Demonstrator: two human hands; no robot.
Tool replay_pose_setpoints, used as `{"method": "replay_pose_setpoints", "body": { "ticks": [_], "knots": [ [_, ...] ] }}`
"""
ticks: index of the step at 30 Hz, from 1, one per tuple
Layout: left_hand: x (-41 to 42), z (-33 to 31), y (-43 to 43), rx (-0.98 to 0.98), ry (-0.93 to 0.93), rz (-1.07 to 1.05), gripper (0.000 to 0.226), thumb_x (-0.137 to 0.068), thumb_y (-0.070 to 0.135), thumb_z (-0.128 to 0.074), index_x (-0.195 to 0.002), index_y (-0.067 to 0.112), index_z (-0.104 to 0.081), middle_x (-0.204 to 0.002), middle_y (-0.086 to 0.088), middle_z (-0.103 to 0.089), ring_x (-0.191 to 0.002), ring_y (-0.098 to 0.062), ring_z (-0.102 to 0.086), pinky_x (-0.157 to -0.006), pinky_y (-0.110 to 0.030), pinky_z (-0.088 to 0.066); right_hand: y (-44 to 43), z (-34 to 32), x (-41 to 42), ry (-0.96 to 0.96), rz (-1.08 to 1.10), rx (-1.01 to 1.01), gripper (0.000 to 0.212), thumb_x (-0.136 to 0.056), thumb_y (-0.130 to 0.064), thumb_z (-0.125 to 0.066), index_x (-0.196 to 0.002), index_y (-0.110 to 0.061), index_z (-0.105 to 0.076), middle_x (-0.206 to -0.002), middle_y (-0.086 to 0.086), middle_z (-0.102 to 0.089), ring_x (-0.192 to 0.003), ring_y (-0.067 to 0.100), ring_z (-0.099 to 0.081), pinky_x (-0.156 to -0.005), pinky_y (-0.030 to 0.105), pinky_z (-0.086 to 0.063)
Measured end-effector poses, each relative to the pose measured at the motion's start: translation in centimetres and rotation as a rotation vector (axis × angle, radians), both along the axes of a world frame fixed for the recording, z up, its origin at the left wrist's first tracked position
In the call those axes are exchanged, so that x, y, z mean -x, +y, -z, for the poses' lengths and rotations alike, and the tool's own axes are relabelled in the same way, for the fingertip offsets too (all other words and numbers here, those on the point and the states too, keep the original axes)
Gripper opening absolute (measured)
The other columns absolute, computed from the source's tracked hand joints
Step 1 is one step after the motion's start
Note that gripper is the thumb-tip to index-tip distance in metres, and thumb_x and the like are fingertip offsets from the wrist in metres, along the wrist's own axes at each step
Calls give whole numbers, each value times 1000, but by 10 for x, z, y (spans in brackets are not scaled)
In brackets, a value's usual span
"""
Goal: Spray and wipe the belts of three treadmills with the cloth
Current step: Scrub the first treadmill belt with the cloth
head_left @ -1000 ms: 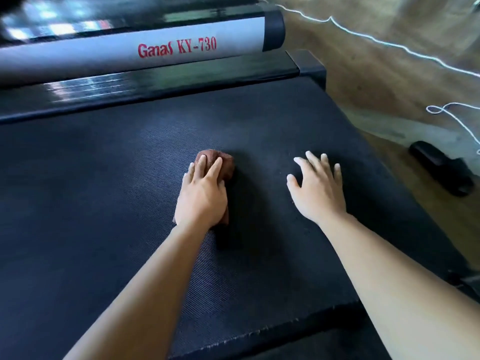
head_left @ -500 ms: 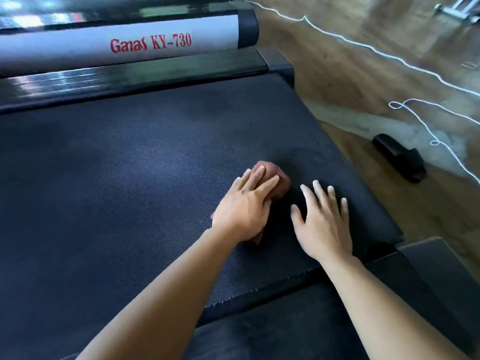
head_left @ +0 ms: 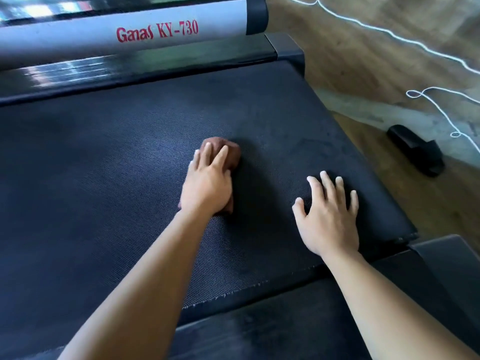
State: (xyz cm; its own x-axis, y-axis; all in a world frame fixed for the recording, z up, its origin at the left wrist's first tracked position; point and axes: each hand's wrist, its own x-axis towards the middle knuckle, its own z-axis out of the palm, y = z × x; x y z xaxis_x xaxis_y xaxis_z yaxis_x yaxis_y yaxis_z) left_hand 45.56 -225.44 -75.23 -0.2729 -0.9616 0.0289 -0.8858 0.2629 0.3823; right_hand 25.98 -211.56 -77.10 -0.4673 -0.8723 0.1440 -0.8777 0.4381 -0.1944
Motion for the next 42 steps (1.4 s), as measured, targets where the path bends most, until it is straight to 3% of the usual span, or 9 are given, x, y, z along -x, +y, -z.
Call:
{"method": "replay_pose_setpoints", "body": {
  "ticks": [5, 10, 16, 21, 26, 30, 33, 37, 42],
  "knots": [
    [44, -1, 45, 27, 31, 270, 59, -99, 29, -49, -155, 32, -30, -166, -4, -15, -153, -30, -11, -123, -33, -6, 1, -1, 2, -17, -3, -22, 57, -93, -42, -49, -145, -20, -41, -159, 7, -30, -149, 33, -18, -119, 57, -12],
    [-9, 7, 102, 10, 18, 496, 59, -93, 41, -38, -152, 38, -34, -165, 1, -21, -153, -25, -18, -124, -36, -13, 1, -3, 2, -16, -4, -3, 56, -94, -42, -47, -145, -20, -41, -159, 7, -30, -149, 33, -20, -119, 57, -13],
    [-105, 10, 93, 20, 40, 238, 58, -91, 42, -41, -148, 32, -44, -160, -6, -33, -147, -34, -31, -120, -47, -25, 2, -2, 0, -14, -6, 29, 62, -91, -48, -32, -144, -19, -43, -158, 8, -33, -147, 34, -23, -118, 58, -14],
    [-70, 5, 55, 34, 43, 100, 59, -95, 22, -60, -151, 29, -41, -163, -6, -27, -151, -34, -21, -122, -38, -15, 1, -1, 1, -26, -4, 1, 57, -95, -46, -38, -146, -21, -39, -160, 6, -29, -149, 32, -19, -120, 56, -11],
    [-35, 10, 78, 46, 22, 518, 57, -92, 37, -45, -149, 36, -42, -162, -4, -30, -149, -30, -27, -124, -42, -21, 1, 0, 3, -39, -5, -12, 56, -97, -44, -41, -148, -22, -37, -162, 4, -25, -150, 30, -15, -120, 55, -8],
    [-69, 8, 98, 88, -32, 903, 54, -96, 34, -47, -149, 35, -42, -162, -3, -29, -151, -23, -25, -123, -40, -23, 1, 0, 4, -38, -10, 0, 55, -97, -43, -42, -147, -22, -38, -161, 5, -27, -150, 31, -17, -120, 56, -9],
    [-105, 6, 97, 123, -84, 1039, 55, -96, 32, -48, -150, 38, -39, -164, -1, -26, -152, -20, -23, -123, -36, -20, 1, 1, 4, -44, -10, 7, 55, -97, -44, -42, -147, -22, -39, -161, 5, -27, -149, 31, -17, -120, 56, -10],
    [-112, 6, 62, 121, -76, 944, 52, -100, 38, -45, -151, 36, -36, -163, -3, -26, -151, -21, -23, -121, -42, -25, 1, 1, 2, -37, -10, 20, 55, -96, -43, -44, -146, -21, -39, -160, 5, -29, -149, 32, -19, -119, 56, -10],
    [-56, 7, 48, 75, -50, 804, 55, -96, 39, -42, -151, 32, -40, -162, -6, -28, -152, -25, -21, -122, -45, -25, 1, 1, 3, -32, -3, 4, 55, -96, -43, -42, -146, -22, -38, -161, 5, -27, -150, 31, -17, -120, 55, -10]
  ]
}}
